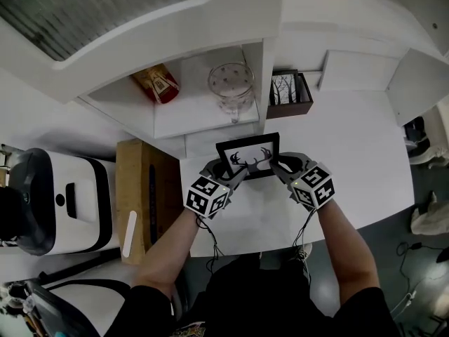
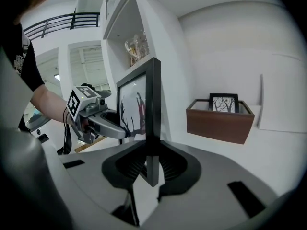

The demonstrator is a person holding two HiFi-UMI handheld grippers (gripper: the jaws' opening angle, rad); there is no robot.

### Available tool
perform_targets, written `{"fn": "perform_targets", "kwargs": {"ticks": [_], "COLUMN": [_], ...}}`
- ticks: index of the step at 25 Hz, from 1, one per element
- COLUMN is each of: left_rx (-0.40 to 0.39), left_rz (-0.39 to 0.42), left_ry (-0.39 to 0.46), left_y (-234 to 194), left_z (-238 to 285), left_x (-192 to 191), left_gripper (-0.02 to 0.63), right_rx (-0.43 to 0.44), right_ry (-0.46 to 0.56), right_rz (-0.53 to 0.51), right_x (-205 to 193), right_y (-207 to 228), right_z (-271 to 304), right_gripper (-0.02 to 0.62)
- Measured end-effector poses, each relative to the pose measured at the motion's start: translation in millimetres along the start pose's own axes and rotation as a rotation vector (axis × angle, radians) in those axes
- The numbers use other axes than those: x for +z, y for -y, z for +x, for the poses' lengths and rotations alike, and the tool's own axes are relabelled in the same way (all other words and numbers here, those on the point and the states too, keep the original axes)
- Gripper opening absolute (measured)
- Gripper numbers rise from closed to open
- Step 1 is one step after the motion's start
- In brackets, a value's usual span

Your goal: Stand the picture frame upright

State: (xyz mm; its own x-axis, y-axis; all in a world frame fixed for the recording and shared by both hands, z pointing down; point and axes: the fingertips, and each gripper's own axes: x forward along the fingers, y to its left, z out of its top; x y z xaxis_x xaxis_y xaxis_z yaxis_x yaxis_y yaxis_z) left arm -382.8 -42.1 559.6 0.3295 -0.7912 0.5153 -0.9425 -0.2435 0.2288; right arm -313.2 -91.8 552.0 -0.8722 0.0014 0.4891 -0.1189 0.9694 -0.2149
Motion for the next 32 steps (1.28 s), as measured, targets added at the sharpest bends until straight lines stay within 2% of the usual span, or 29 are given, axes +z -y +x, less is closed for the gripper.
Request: {"fn": "perform_targets", "kwargs": {"ticks": [19,32], "left_rx": [0.025,0.039], "left_rz": [0.043,0.049], "left_ry": [-0.037,-0.039], "left_y": [-29.4,-35.6], "left_z": [21.3,26.5], "left_x": [-5.0,-4.8], "left_gripper": [0.173,0.173], "right_rx": [-0.05,-0.041], "right_ry": [-0.03,-0.04], "right_rz": [-0.006,-0.023], "right_x": [-6.7,-6.9], "right_y": [22.4,29.8], "right_z": [27.3,34.8], "right_gripper": [0.075,0.078]}}
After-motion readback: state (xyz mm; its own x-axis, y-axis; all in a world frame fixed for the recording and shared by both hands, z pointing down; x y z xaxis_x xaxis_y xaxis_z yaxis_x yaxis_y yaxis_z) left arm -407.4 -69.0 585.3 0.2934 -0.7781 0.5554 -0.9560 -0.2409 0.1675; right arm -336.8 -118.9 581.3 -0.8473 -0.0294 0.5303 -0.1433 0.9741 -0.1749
